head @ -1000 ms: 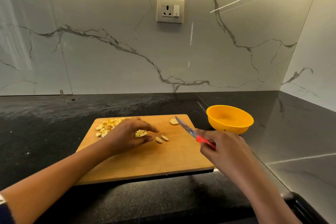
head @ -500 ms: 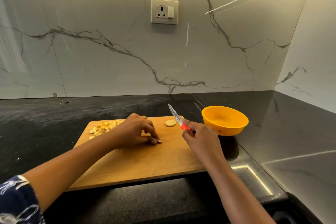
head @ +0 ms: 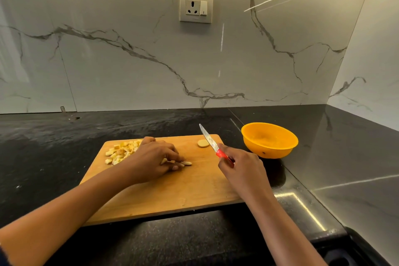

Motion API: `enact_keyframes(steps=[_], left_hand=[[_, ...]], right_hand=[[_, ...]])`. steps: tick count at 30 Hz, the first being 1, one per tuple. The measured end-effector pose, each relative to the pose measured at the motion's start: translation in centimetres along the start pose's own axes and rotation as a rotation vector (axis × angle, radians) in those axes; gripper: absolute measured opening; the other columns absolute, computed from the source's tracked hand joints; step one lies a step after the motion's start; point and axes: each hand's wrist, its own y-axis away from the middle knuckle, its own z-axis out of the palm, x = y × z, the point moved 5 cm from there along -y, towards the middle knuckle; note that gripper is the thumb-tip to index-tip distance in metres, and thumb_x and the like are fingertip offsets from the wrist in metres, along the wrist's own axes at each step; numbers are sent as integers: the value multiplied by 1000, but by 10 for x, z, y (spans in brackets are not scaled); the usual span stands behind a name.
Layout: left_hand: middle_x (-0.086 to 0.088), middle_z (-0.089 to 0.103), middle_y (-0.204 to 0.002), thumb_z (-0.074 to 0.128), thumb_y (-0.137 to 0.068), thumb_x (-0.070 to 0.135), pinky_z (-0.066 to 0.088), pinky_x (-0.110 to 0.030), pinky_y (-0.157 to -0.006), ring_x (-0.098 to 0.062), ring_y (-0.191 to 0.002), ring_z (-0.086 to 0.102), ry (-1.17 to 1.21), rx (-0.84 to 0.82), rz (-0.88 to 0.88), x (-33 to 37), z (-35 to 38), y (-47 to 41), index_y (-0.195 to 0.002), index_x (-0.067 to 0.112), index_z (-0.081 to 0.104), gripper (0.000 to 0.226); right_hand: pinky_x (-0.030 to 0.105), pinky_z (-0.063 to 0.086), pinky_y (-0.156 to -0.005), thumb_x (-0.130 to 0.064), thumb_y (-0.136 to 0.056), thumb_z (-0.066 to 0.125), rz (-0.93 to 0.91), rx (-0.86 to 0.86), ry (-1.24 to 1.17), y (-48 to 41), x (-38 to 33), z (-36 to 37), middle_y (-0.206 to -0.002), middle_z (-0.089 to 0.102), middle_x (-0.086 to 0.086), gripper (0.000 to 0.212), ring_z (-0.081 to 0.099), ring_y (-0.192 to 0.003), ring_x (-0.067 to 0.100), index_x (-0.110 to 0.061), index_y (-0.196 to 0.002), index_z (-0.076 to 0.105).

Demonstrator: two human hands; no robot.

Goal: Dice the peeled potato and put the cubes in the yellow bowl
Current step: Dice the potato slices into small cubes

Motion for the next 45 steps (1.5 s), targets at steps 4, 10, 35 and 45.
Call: enact_keyframes(steps=[4, 10, 35, 45], left_hand=[[29, 53, -99, 60, -90, 33, 18, -22, -86, 14, -89, 41, 45, 87, -38, 0, -4, 6, -122, 39, 58, 33], [22, 64, -98, 64, -86, 38, 18, -21, -87, 9, -88, 47, 52, 153, -101, 5, -9, 13, -104, 41, 66, 18], [28, 56, -76, 64, -76, 58, 43, -32, -89, 4, -79, 54, 74, 161, -292, -2, -12, 44, -93, 41, 71, 25], [31, 49, -75, 64, -79, 54, 28, -30, -84, 7, -75, 43, 139, 218, -313, 3, -10, 44, -88, 42, 68, 16]], right_hand=[[10, 30, -56, -30, -94, 55, 7, 5, 6, 2, 0, -2, -94, 66, -9, 43, 44, -62, -1, -32, -137, 50], [11, 31, -59, -32, -95, 54, -1, -22, 22, 9, -9, -4, -99, 66, -10, 44, 47, -69, 3, -34, -138, 48], [25, 47, -76, -37, -99, 39, -224, -167, 112, 71, -64, -7, -106, 59, -15, 47, 56, -92, 9, -41, -145, 31], [21, 33, -65, -36, -101, 36, -267, -188, 208, 78, -74, -5, -107, 56, -12, 48, 50, -88, 8, -38, -148, 27]])
